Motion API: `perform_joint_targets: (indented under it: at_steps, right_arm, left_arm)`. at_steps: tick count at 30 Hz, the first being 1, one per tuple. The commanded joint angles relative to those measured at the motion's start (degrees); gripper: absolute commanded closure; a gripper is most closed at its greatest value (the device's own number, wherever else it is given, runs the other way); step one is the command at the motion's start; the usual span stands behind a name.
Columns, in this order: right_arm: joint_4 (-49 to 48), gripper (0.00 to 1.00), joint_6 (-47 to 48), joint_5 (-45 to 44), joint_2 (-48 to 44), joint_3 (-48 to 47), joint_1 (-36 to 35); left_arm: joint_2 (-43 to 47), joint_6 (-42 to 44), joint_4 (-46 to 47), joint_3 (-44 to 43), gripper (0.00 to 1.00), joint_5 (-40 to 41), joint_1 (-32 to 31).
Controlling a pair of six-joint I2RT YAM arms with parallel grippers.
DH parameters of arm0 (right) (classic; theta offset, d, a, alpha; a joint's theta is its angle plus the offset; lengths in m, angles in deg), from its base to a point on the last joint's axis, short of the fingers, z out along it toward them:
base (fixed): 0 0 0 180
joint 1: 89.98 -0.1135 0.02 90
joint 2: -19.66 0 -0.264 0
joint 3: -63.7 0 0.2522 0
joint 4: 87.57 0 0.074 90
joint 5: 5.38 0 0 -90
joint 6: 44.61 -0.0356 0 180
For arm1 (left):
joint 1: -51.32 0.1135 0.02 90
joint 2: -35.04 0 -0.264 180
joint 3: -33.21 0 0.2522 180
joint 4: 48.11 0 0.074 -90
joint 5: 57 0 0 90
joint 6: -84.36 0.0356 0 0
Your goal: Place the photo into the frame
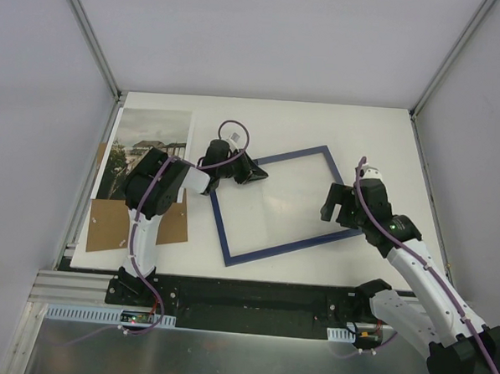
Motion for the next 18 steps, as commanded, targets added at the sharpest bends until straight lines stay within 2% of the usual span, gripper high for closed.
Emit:
perform_joint_targets:
  at_steps: [1,6,10,13,18]
  right_arm:
    - [-1.54,0.04,0.22,0.72,0.53,-3.32,0.46]
    - [-1.98,0.04,1.18,0.45,2.03,-5.43,1.25]
    - [-3.03,0.04,2.94,1.59,4.22,-7.8,4.84]
    - [-5.83,0.04,3.56,6.41,7.03,-9.21,9.76]
    - [-14.0,0.04,1.37,19.5,13.0,-9.83,17.32]
  left_arm:
    - [2.6,0.1,2.8,-0.25,0.99,-2.94,0.16]
    - [6.11,3.26,-2.21,-1.66,1.0,-4.61,0.33]
    - [11.2,5.55,-5.89,-1.22,1.0,-8.12,2.0]
    - [14.98,7.13,-10.46,-1.22,1.0,-11.63,3.67]
    - [21.22,10.64,-21.35,-2.97,1.0,-15.85,6.39]
